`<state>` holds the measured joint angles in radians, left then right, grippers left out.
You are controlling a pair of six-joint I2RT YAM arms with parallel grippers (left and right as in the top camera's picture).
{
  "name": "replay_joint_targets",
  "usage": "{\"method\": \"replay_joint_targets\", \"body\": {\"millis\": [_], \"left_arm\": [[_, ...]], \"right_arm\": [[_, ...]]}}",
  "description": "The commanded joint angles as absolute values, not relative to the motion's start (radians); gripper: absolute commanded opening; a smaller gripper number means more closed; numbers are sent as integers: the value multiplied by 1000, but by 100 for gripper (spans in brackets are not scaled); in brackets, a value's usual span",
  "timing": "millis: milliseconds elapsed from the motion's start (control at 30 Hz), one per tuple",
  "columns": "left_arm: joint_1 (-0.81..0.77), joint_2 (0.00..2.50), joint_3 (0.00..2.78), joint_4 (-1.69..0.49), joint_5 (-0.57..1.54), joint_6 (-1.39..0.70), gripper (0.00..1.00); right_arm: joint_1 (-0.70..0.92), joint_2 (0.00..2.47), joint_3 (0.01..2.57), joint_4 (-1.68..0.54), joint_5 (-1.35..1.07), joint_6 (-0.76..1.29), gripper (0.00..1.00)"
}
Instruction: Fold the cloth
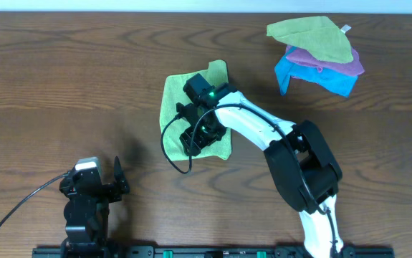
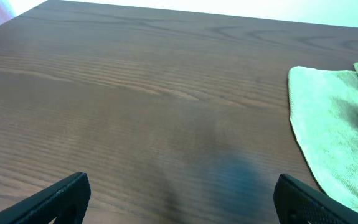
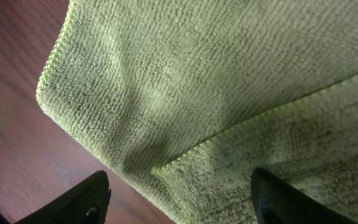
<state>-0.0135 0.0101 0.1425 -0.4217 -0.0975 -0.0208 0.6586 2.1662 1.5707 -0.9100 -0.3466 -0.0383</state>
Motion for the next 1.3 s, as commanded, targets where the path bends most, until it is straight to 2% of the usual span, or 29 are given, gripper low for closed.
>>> {"method": "replay_joint_targets", "body": {"millis": [0,733,833,1000,1067,1267], "left_arm": [[-12,4,125,-430,-105,-3,96],[-12,4,125,-430,-105,-3,96],[-12,4,125,-430,-105,-3,95],[-12,4,125,-430,-105,-3,95],[-12,4,125,-430,-105,-3,95],[-12,4,125,-430,-105,-3,95]], "right_arm": [[665,2204,1567,-890,-315,-38,72],[672,2239,1565,-853,-258,-38,62],[674,2245,1565,-850,-254,-38,52],[675,2245,1565,-838,-224,-38,19],[675,2243,1565,-840,-218,-38,3],[675,2213,1571,-849,-213,-38,1]]}}
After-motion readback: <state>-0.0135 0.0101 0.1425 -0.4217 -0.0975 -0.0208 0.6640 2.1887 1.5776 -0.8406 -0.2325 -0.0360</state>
